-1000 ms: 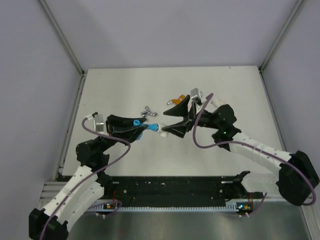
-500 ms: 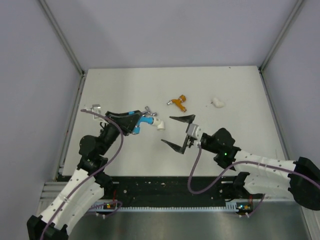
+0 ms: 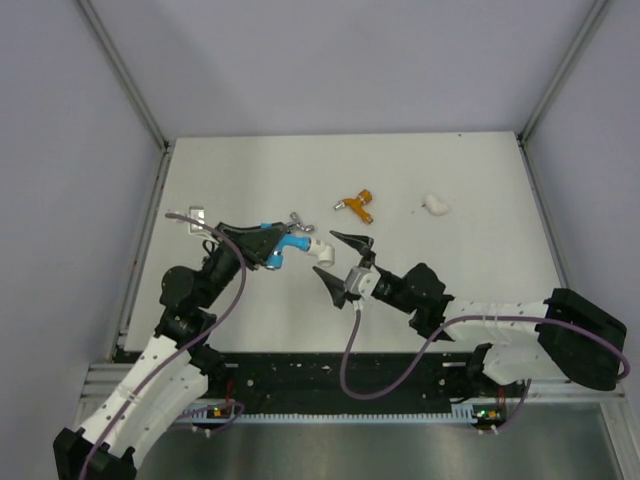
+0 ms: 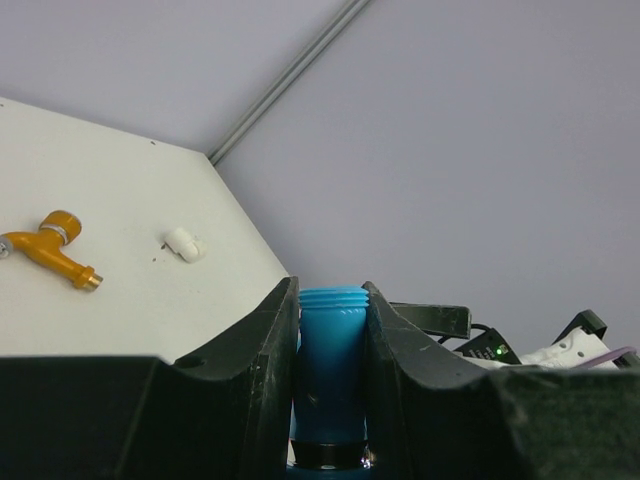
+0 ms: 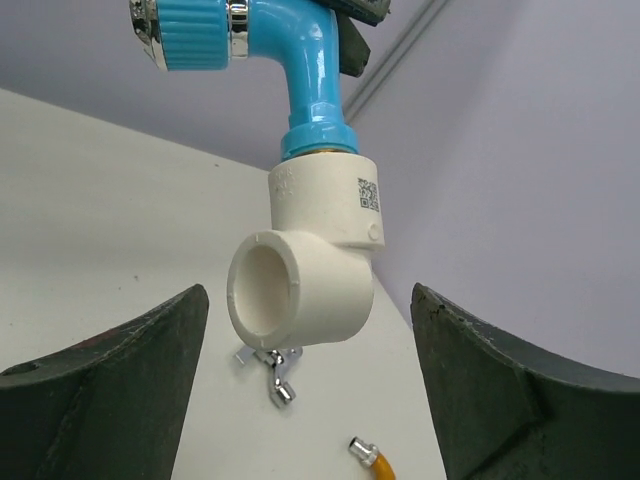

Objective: Install the water faucets

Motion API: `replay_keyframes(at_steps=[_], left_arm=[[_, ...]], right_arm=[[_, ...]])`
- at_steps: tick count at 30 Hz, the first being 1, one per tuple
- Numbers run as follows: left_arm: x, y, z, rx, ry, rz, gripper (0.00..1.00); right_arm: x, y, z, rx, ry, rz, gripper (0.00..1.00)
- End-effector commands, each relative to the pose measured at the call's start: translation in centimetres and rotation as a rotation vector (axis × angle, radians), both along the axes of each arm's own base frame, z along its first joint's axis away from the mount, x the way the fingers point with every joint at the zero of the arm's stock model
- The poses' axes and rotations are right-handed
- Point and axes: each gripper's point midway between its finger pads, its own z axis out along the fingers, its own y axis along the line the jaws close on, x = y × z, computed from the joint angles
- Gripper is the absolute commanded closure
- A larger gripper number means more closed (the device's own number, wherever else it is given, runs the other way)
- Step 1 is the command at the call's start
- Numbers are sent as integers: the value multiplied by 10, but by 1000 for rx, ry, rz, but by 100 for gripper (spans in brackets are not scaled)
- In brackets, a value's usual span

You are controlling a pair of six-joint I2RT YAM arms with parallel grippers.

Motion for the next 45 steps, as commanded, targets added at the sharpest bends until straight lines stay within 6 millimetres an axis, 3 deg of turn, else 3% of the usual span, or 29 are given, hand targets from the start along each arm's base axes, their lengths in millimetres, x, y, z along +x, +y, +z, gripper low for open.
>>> replay_keyframes(at_steps=[1, 5, 12, 16, 20, 23, 27, 30, 33, 37, 40, 42, 43, 45], left_arm=[[-18, 4, 45, -58, -120, -24, 100], [-17, 2, 41, -5, -147, -20, 100], [-33, -16, 31, 233, -355, -105, 100], [-54, -23, 27, 317, -498, -186, 100], [-97, -30, 29, 342, -714, -339, 100], [-119, -30, 27, 346, -807, -414, 100], [-126, -29, 24, 335, -833, -435, 100], [-125, -28, 25, 329, -833, -416, 100], [-113, -26, 28, 318, -785, -355, 100], [-71, -14, 32, 253, -576, -154, 100], [-43, -1, 30, 167, -399, -34, 100], [-36, 2, 28, 134, -352, -13, 100], [-32, 3, 28, 113, -321, -2, 100], [-22, 6, 24, 70, -239, 21, 100]], right_arm=[[-3, 5, 37, 78, -49, 15, 27], [-10, 8, 43, 73, -6, 60, 48], [-27, 7, 52, 42, 165, 210, 64], [-32, 1, 61, 52, 355, 369, 69], [-34, -8, 63, 32, 618, 552, 73], [-42, -3, 60, -40, 802, 666, 71], [-43, 2, 62, -71, 1020, 756, 67], [-33, 5, 59, -62, 1083, 752, 69], [-23, 5, 61, -18, 1070, 710, 51], [-6, -3, 59, 53, 884, 557, 32], [19, -23, 61, 151, 705, 340, 17], [29, -37, 57, 185, 608, 226, 13], [32, -43, 59, 202, 564, 183, 4], [29, -52, 59, 219, 465, 138, 1]])
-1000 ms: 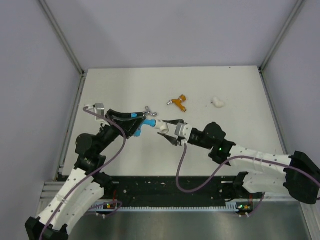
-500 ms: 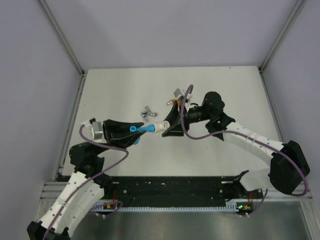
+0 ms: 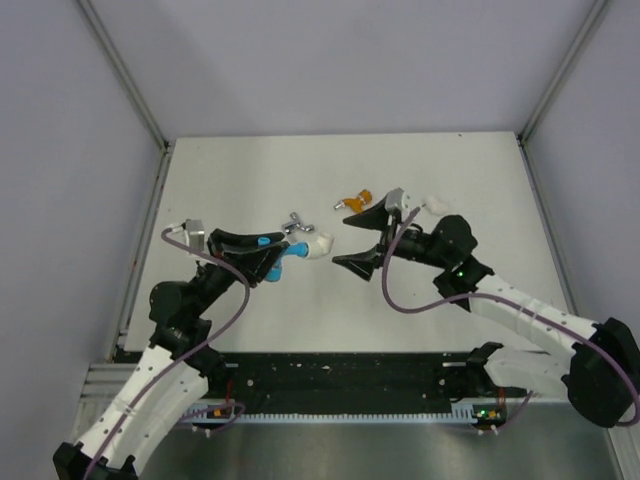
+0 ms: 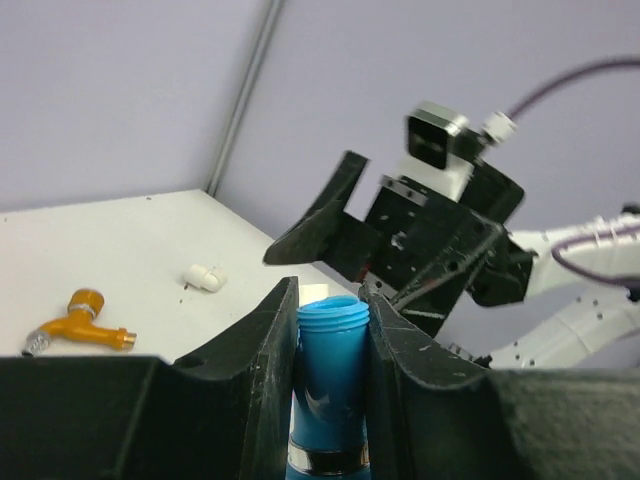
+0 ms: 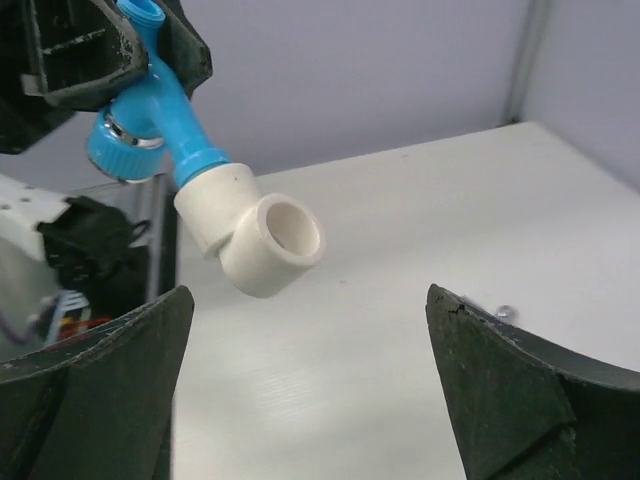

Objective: Install the water faucets

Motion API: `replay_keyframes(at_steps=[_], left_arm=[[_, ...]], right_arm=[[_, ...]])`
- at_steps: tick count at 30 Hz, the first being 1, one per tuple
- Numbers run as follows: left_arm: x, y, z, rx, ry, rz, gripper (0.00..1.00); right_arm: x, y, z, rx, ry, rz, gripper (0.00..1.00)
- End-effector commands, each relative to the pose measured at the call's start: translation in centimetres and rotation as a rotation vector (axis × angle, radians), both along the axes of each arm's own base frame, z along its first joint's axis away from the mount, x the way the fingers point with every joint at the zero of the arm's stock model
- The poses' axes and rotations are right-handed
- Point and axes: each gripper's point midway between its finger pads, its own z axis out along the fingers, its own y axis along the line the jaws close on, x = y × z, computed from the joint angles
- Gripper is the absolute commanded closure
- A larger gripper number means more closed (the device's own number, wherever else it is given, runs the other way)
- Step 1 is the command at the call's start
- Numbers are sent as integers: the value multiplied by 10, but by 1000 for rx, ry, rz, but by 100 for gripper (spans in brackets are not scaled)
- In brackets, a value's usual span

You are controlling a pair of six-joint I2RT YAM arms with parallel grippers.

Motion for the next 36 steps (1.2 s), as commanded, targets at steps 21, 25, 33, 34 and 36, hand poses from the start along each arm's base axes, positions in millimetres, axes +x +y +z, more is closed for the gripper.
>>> replay_keyframes(at_steps=[21, 25, 33, 34, 36], left_arm=[[34, 6, 3, -274, 336, 18, 100], [29, 3, 7, -277, 325, -18, 100], [-2, -6, 28, -194, 67, -122, 100], [-8, -9, 29, -152, 20, -142, 100], [-21, -14, 26, -68, -86, -174, 100]], right_arm=[[4, 31, 4, -94, -804, -415, 23], [8, 37, -2, -102, -799, -416, 39], [-11, 58, -15, -140, -600, -150, 51], [-17, 57, -10, -117, -559, -86, 59], [-28, 53, 0, -66, -455, 23, 78]])
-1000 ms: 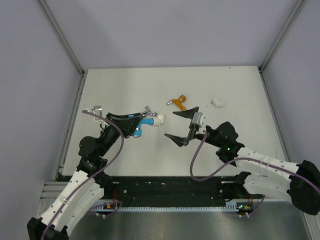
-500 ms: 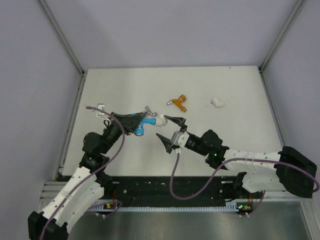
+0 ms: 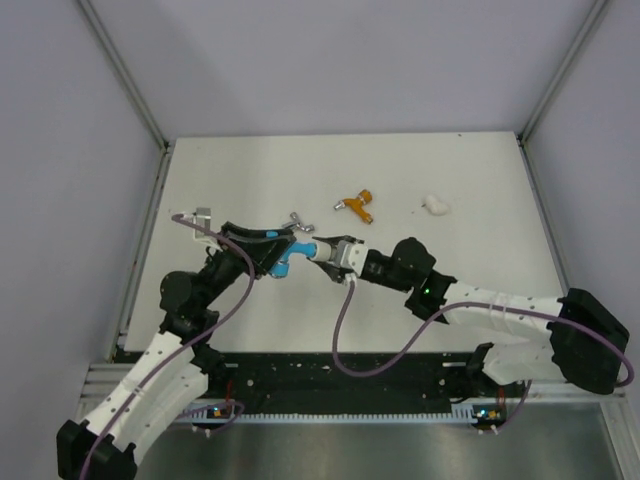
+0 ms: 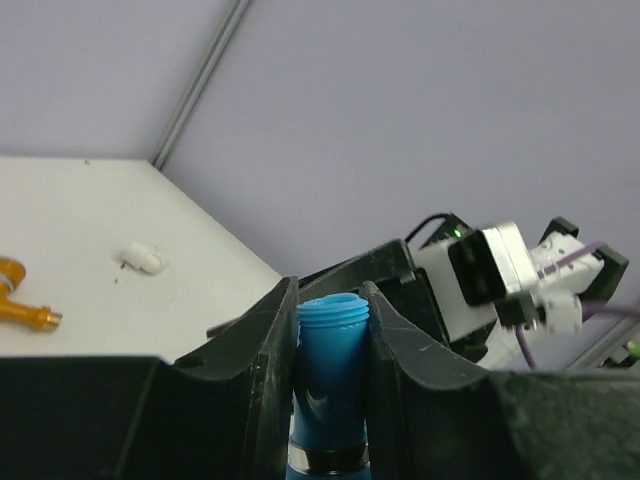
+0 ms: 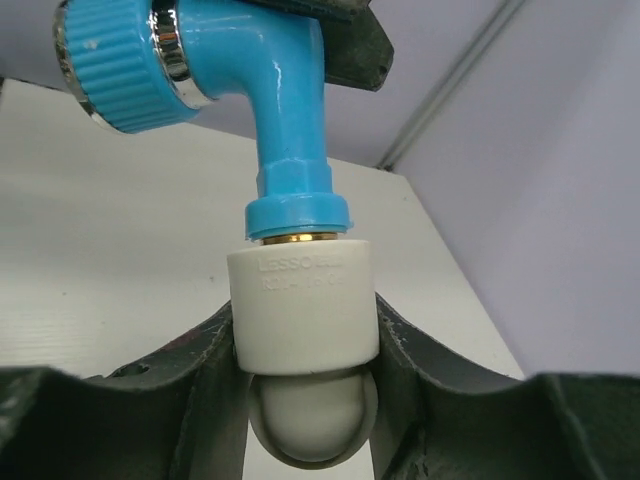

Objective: Install the water faucets

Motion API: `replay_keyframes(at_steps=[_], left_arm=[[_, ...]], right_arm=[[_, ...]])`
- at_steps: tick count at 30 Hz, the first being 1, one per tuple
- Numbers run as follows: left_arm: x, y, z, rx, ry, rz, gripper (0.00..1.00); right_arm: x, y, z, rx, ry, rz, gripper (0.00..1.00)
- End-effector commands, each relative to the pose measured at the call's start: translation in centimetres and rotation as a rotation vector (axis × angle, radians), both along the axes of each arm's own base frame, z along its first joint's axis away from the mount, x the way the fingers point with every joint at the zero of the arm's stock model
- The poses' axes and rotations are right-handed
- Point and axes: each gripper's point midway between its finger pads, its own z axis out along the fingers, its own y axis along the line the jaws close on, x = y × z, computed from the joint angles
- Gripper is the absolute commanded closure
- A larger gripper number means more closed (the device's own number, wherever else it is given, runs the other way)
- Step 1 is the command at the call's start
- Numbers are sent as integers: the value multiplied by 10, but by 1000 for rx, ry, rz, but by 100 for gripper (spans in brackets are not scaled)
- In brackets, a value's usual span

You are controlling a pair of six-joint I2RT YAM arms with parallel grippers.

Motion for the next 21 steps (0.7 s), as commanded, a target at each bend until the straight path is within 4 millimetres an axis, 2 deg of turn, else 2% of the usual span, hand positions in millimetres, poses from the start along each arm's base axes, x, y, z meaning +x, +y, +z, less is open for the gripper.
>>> replay_keyframes(at_steps=[1, 2, 4, 6, 9, 10, 11, 12, 14, 16, 18, 19, 21], left_arm=[[-48, -5, 35, 78, -401, -100, 100], [-53, -6, 32, 98, -449, -105, 100], [-66, -6, 26, 134, -554, -122, 100], [-79, -7, 22, 153, -649, -151, 100], [-83, -8, 19, 170, -682, -166, 100], [-84, -8, 19, 167, -680, -170, 100], [-84, -7, 21, 154, -674, -166, 100], [-82, -6, 22, 141, -663, -152, 100], [-76, -3, 25, 115, -613, -120, 100], [-61, 1, 24, 98, -524, -64, 100], [-44, 7, 23, 84, -426, 13, 100], [-35, 13, 20, 73, -367, 63, 100], [-17, 25, 17, 27, -245, 155, 100]], right_arm=[[-43, 0, 29, 54, 259, 340, 83], [-47, -2, 33, 62, 305, 379, 86], [-52, -3, 33, 43, 398, 429, 99], [-57, -1, 31, -1, 507, 485, 100], [-69, 0, 34, -47, 656, 590, 100], [-69, 2, 36, -50, 677, 587, 90], [-64, 2, 35, -46, 685, 560, 74], [-59, 2, 35, -37, 669, 522, 67], [-43, -3, 33, -2, 609, 409, 44], [-28, -14, 35, 55, 556, 292, 32], [-23, -25, 41, 100, 479, 232, 20], [-22, -32, 47, 131, 438, 208, 2], [-18, -44, 52, 177, 349, 150, 1]])
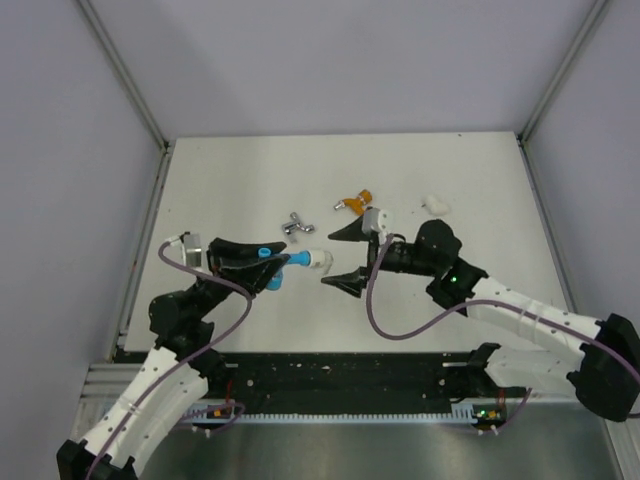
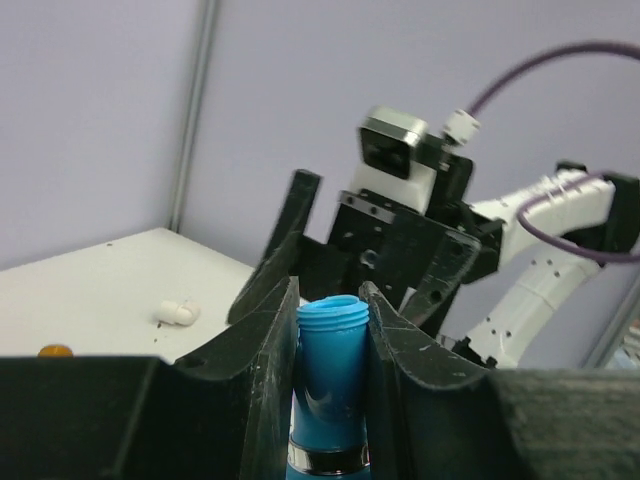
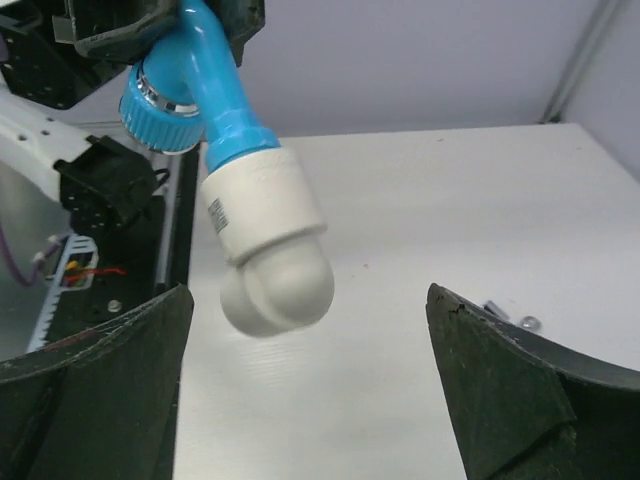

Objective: Install the water faucets

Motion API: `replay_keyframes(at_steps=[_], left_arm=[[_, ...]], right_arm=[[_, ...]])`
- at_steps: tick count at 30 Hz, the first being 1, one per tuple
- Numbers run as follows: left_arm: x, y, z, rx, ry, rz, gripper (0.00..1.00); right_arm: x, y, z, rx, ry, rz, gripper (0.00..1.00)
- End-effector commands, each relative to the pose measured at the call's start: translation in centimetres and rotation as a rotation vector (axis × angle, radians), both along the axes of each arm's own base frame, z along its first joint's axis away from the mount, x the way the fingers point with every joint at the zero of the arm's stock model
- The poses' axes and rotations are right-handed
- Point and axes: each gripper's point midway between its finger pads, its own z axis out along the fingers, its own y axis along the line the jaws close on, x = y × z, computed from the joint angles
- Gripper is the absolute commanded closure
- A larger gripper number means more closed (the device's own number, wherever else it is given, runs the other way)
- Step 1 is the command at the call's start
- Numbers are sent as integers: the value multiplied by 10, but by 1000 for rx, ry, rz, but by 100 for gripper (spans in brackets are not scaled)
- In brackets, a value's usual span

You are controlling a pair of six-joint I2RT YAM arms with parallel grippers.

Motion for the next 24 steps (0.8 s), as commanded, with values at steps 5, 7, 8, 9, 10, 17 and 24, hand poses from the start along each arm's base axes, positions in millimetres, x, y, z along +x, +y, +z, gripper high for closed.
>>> replay_keyframes(at_steps=[5, 7, 8, 9, 10, 17, 24], left_arm=[[53, 39, -5, -242, 412, 253, 100], [57, 41, -9, -267, 473, 254, 100], [58, 39, -11, -277, 501, 242, 100], [58, 38, -13, -283, 522, 231, 100], [59, 36, -13, -290, 540, 218, 100], [61, 28, -14, -320, 616, 155, 100], [58, 26, -9, -319, 607, 130, 100]], right_arm=[[30, -45, 30, 158, -389, -331, 1], [26, -44, 26, 166, -456, -341, 1], [22, -42, 26, 176, -484, -344, 1], [19, -39, 23, 177, -517, -344, 1], [17, -37, 26, 183, -553, -349, 1], [14, -15, 24, 173, -705, -378, 3], [23, 7, 6, 110, -701, -353, 14]])
